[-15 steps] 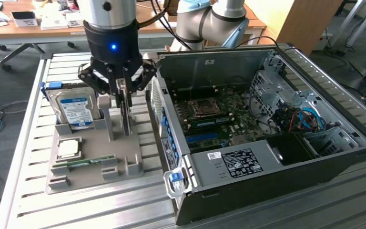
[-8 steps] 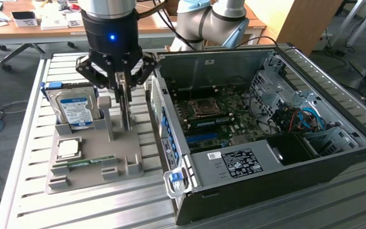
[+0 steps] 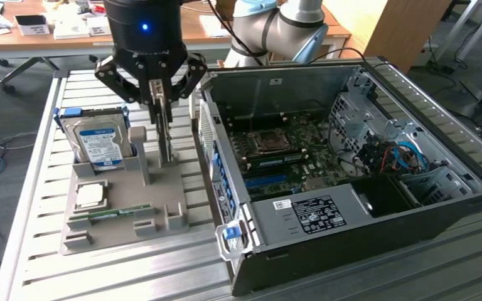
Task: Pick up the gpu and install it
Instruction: 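Pick up the gpu and move the gpu toward the slot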
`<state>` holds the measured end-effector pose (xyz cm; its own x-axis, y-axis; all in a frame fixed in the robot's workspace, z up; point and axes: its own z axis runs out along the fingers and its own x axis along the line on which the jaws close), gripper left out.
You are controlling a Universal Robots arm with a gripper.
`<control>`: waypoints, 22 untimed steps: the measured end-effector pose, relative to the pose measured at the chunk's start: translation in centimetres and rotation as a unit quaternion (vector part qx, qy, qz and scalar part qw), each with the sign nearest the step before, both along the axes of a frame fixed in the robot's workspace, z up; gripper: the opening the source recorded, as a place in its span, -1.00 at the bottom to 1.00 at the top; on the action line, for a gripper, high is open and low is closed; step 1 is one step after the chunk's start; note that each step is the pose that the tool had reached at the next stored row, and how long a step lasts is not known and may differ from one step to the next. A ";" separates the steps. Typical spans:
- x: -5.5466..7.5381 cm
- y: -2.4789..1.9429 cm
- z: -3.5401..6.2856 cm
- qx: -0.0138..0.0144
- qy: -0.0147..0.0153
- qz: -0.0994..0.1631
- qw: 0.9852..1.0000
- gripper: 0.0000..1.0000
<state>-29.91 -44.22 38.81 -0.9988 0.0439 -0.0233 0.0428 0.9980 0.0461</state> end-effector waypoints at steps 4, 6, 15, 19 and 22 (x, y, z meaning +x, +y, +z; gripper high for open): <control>0.0 0.00 0.94 0.000 0.000 0.000 1.000 -0.46; 0.0 0.00 1.29 0.000 0.000 0.000 1.000 -0.46; 0.0 0.00 1.51 0.000 0.000 0.000 1.000 -0.46; 0.0 0.00 1.93 0.000 0.000 0.000 1.000 -0.46; 0.0 0.00 2.14 0.000 0.000 0.000 1.000 -0.46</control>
<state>-29.91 -44.22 40.95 -0.9988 0.0439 -0.0234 0.0428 0.9980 0.0462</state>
